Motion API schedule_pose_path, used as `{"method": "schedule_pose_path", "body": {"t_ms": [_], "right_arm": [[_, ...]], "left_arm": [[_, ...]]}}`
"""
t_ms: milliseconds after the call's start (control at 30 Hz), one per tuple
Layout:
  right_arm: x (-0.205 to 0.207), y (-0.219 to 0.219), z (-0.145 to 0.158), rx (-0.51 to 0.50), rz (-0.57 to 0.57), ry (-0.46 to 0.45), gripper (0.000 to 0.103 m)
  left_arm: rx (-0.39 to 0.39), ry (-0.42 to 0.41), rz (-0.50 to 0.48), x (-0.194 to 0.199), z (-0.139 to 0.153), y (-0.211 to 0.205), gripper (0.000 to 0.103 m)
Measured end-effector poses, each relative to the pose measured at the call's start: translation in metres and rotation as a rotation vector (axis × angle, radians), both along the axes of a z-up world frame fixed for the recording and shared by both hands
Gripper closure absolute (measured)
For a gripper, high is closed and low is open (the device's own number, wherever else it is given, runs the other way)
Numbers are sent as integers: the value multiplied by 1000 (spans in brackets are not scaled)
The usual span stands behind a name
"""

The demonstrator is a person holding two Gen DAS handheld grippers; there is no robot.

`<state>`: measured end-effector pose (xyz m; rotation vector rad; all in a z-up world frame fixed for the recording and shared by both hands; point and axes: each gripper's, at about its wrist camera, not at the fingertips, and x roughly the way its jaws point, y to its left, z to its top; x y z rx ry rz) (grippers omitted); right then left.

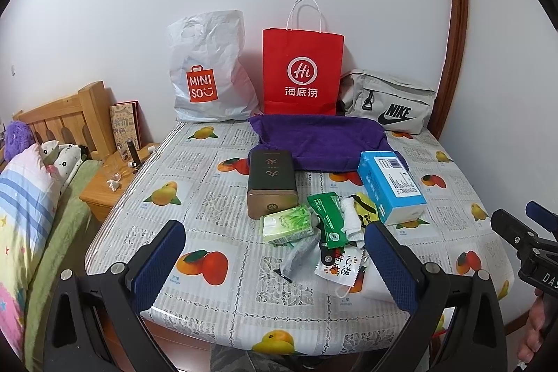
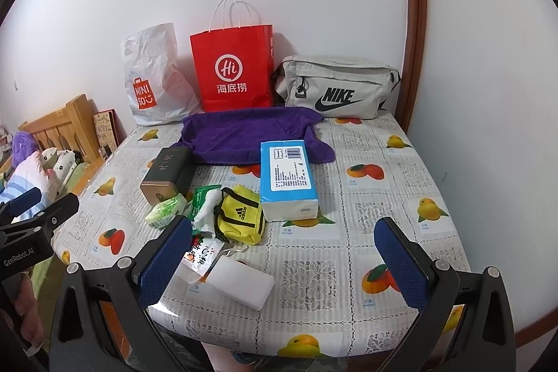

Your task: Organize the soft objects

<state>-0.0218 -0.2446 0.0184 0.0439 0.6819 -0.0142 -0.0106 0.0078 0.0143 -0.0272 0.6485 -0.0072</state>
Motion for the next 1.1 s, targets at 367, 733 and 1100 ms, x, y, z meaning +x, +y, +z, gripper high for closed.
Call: {"method": "schedule_pose_path", "body": {"t_ms": [367,733,1100], "right_arm": [[-2,-1,0,12,-3,-1,0],[-4,1,-1,9,-2,2,0],[-4,3,0,8,1,0,0]], "left_arm": [[2,-4,-4,-2,-2,-1,0],[3,-4,-2,-2,-3,-3,0],[6,-5,-6,-3,-2,-4,0]]}}
